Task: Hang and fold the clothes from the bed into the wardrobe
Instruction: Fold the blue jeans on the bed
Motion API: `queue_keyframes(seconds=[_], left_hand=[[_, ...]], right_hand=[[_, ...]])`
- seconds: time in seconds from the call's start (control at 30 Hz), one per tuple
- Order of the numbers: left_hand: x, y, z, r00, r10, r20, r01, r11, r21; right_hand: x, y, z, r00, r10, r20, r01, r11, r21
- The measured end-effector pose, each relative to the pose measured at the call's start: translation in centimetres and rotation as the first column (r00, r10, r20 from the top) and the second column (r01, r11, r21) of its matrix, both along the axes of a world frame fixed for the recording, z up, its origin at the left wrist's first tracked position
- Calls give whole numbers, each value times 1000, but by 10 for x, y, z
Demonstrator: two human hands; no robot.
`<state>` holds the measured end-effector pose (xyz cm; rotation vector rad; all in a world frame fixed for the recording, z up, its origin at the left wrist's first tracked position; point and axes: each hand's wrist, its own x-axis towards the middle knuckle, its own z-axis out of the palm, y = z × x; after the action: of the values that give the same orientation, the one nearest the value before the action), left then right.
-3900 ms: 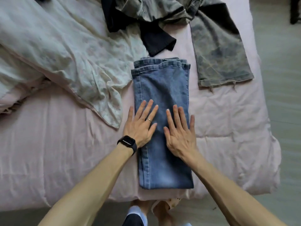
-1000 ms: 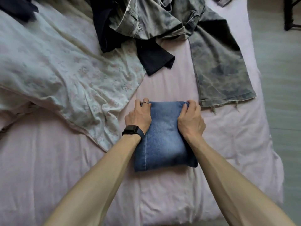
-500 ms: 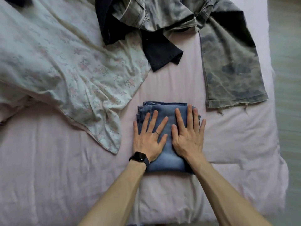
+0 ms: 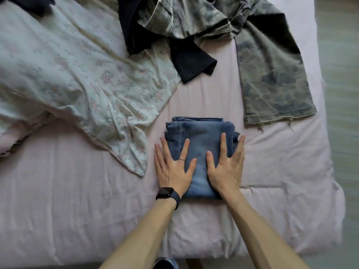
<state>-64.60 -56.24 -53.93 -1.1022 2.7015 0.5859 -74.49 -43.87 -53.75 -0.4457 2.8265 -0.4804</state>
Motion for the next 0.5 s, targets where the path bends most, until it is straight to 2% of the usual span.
queue_keyframes(seconds=[0.1,0.23,0.5], left_hand=[[7,8,13,992,89,90,-98,991,92],[-2,-1,19,988,127,84,-137,982,127],[-5,4,15,995,102,5,-102,981,166]], right_hand=[[23,10,17,991,-31,129,29,999,19],[21,12,23,969,-84,231,97,994,-42],[30,7,7,999,14,45,-20,991,135]])
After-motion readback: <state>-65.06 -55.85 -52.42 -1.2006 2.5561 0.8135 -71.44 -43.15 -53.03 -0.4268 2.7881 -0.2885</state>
